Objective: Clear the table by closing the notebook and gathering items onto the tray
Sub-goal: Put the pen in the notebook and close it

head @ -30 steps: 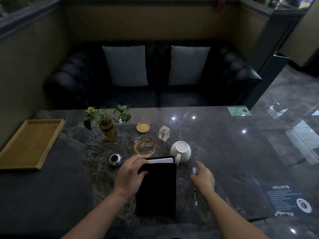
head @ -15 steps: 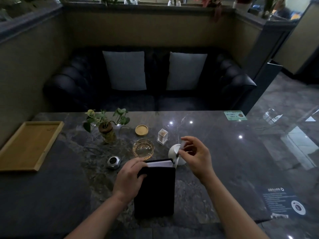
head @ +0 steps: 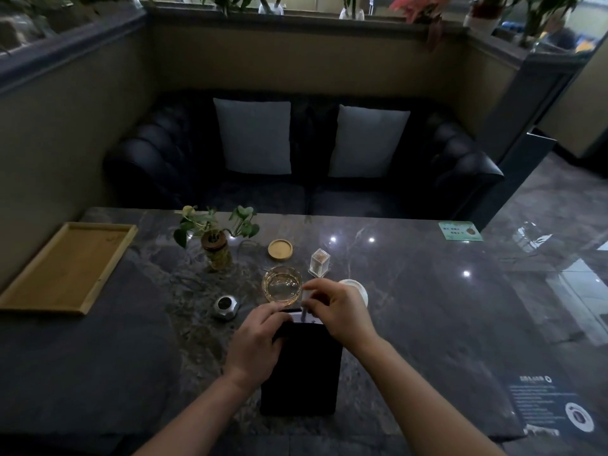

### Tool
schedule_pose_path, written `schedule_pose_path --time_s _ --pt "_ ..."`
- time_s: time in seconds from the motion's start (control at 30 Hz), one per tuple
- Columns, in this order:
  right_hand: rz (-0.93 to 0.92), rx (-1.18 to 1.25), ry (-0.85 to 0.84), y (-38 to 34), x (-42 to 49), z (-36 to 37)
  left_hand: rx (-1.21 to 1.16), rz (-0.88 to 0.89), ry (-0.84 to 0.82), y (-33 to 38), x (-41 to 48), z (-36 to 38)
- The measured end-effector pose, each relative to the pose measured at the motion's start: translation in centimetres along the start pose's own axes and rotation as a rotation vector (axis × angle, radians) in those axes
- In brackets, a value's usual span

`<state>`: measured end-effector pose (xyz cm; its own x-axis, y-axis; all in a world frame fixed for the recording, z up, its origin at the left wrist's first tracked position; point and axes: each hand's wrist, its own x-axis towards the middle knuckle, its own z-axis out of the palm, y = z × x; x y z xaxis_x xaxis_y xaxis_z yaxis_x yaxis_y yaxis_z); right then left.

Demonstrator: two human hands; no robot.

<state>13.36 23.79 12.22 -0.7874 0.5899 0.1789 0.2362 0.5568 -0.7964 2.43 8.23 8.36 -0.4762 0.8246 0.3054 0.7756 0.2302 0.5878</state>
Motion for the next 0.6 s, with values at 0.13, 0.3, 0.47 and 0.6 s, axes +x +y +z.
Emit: schedule_pose_path --time_s 0.13,0.3,0.47,0.6 --pt "0.038 -0.033 -0.043 -0.17 0.09 0.33 0.0 0.008 0.013 -0.05 -0.02 0.08" --pt "0.091 -0.105 -0.105 -0.14 -0.17 0.39 -0.007 0.009 0.015 -0.28 -0.11 0.18" --pt "0.164 -0.166 -0.179 -0.08 -0.28 0.21 -0.015 0.004 0.022 -0.42 -0.22 0.36" --pt "0.197 -0.206 -0.208 -0.51 0.03 0.39 -0.037 -0.004 0.031 -0.4 -0.16 0.5"
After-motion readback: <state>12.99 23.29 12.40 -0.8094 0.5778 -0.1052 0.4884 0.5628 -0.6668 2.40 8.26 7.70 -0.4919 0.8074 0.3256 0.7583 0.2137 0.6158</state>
